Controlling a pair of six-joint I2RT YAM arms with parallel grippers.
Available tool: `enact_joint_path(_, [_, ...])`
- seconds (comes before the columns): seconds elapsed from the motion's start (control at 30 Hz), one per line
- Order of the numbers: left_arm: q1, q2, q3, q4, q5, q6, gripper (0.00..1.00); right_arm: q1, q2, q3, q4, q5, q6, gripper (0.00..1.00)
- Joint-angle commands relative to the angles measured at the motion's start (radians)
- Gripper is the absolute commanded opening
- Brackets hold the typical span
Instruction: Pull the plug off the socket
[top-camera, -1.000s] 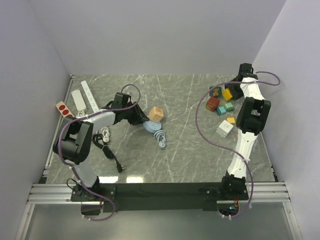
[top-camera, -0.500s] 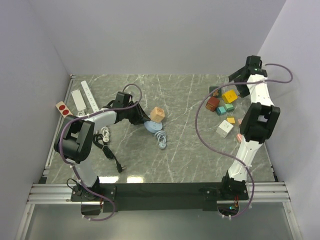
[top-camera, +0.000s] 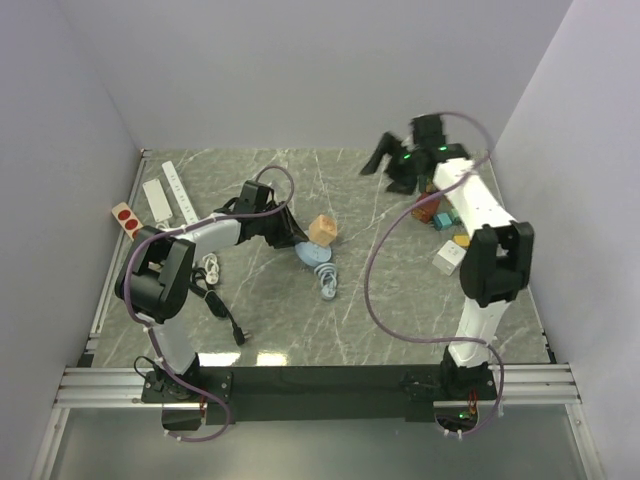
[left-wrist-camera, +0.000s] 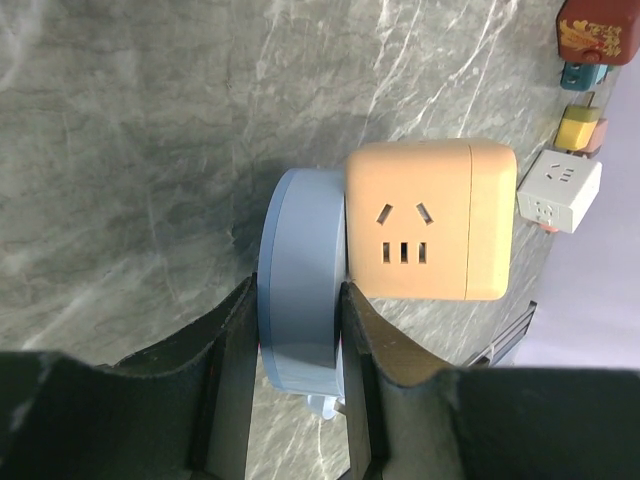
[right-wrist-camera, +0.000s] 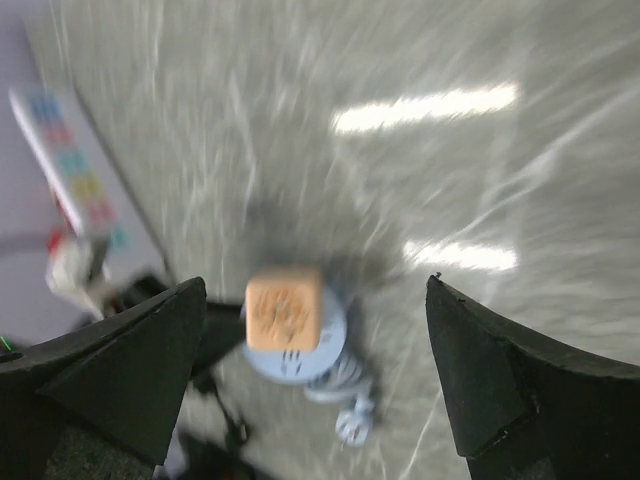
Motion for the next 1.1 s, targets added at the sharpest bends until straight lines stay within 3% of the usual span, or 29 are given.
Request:
enact_joint_path(0.0, [-0.018,0.015,0.026,-0.033,-0.011,0.036,0.01,0.081,0.031,-0.027,0.025,-0.185,-0.051,0.97])
enact_joint_path(0.3, [-0.030,0.012,0.024,-0.030,-0.008,0.025,0.01,0.231,0.125,-0.070,0.011,-0.148,-0.040,0.98])
enact_joint_path(0.77, [-0.035,0.015,0.030,-0.025,-0.010,0.021,0.00,0.328,0.246,-0.032,-0.030,-0.110,-0.002,0.99])
enact_joint_path(0.83, [-0.035,0.014,0.027,-0.025,-0.010,0.022,0.00,0.326,0.263,-0.021,-0.027,-0.108,0.007,0.93])
enact_joint_path(1.07, [-0.035,0.009,0.009,-0.022,-0.018,0.022,0.01,0.320,0.265,-0.001,-0.035,-0.124,0.003,0.32])
